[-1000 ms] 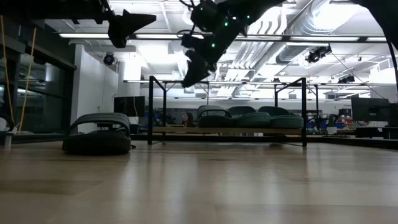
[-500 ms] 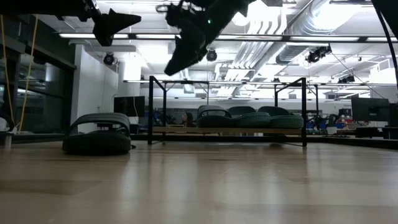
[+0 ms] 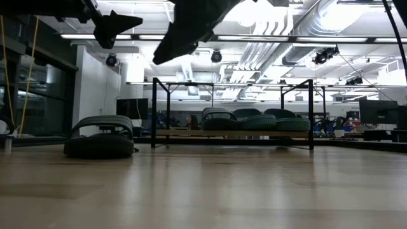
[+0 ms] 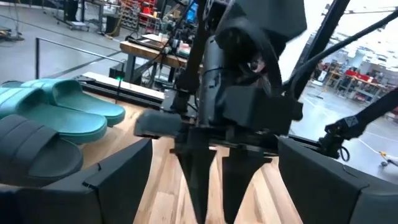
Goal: Pick and place slides into the shelf
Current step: Put the black slide on the shelf
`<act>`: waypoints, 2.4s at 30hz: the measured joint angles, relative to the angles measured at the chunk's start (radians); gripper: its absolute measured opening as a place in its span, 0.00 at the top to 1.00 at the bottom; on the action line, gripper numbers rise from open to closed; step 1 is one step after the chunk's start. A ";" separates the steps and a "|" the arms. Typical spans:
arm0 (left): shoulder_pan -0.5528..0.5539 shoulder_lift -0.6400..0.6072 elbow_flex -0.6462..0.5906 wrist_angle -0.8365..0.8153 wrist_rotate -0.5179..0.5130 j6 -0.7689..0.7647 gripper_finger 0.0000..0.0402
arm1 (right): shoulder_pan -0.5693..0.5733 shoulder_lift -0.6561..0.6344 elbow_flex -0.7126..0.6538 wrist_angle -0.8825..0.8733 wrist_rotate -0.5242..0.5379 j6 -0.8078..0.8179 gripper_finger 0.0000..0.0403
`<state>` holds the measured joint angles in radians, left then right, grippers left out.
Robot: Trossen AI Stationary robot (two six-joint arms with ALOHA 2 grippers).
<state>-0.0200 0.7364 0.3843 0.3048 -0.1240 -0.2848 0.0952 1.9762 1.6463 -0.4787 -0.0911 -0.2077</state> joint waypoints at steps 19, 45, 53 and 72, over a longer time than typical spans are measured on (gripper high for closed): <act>0.000 -0.002 0.000 -0.030 0.001 -0.001 0.18 | 0.064 0.182 0.000 0.178 0.200 -0.089 0.65; 0.000 -0.002 0.000 -0.030 -0.027 -0.001 0.18 | 0.085 0.195 0.000 0.222 0.400 -0.153 0.65; 0.000 -0.002 0.000 -0.030 -0.027 -0.001 0.18 | 0.085 0.241 0.000 0.279 0.420 -0.193 0.65; 0.000 -0.002 0.000 -0.031 -0.046 -0.001 0.18 | 0.108 0.265 0.000 0.371 0.481 -0.231 0.65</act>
<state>-0.0196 0.7345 0.3840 0.2741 -0.1701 -0.2855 0.2035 2.2411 1.6466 -0.1077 0.3901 -0.4390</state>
